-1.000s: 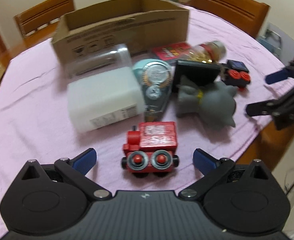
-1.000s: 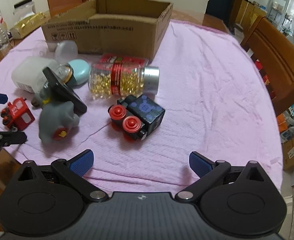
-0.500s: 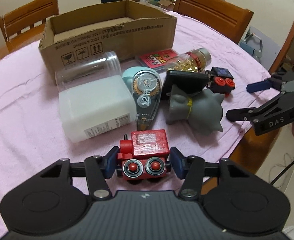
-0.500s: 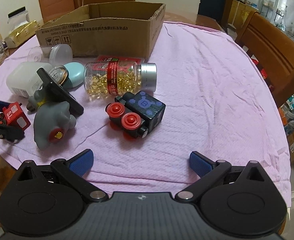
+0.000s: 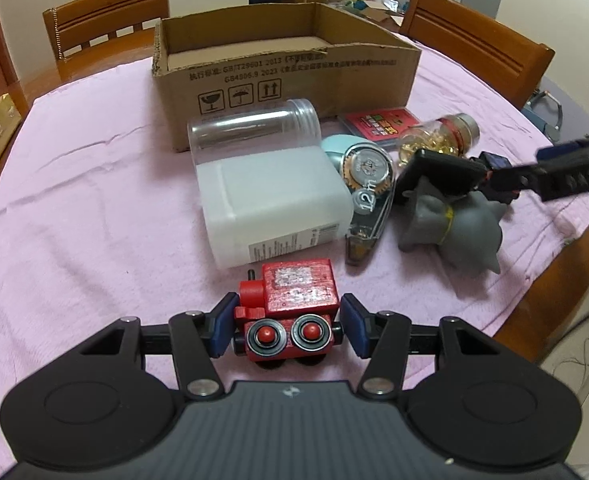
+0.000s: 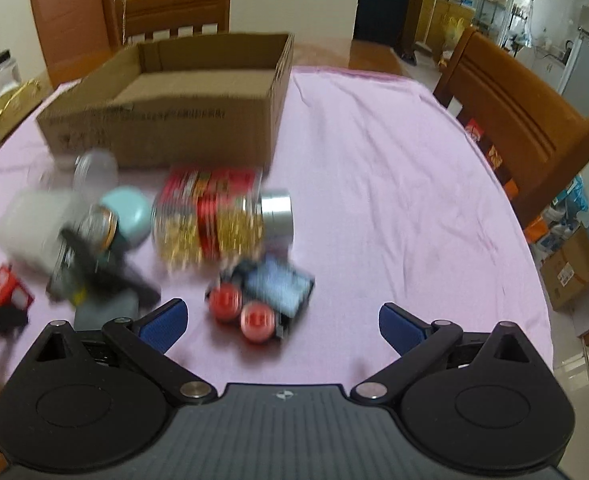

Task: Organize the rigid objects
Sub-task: 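Lower the left tool onto the red toy train while the right tool approaches the blue-black train, then close the left gripper on the red train while the right gripper grasps the blue-black train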

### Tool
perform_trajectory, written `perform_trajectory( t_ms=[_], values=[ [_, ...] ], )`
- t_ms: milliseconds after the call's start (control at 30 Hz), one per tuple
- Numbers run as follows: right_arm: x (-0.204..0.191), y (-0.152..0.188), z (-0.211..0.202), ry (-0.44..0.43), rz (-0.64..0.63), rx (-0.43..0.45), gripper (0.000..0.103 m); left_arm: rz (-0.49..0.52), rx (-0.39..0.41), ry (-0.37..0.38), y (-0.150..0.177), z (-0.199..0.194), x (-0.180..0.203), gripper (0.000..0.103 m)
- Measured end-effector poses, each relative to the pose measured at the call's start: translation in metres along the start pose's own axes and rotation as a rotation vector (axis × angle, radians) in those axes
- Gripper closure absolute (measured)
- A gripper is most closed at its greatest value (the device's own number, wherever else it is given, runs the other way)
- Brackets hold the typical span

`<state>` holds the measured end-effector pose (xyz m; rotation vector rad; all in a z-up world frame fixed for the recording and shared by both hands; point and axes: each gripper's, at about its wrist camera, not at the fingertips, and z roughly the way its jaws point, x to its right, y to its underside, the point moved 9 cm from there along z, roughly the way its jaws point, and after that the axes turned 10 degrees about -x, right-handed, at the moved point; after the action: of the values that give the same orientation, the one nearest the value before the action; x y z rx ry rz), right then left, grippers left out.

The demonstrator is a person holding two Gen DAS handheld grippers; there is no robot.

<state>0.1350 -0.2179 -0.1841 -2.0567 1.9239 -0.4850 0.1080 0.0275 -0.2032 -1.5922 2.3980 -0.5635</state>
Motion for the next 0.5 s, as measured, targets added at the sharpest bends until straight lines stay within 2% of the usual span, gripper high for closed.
perform_trajectory(
  t_ms=[200,400,500],
  values=[
    [-0.002,-0.011,0.028,-0.006,-0.027,-0.045,0.0,-0.009,0.001,-0.038,-0.001,0.002,0.003,0.049],
    [0.022,0.01,0.033,0.038,-0.033,-0.094,0.0,-0.032,-0.006,-0.058,0.0,0.002,0.003,0.049],
    [0.038,0.018,0.031,0.021,-0.013,-0.107,0.0,-0.046,-0.008,-0.067,-0.001,0.002,0.004,0.049]
  ],
)
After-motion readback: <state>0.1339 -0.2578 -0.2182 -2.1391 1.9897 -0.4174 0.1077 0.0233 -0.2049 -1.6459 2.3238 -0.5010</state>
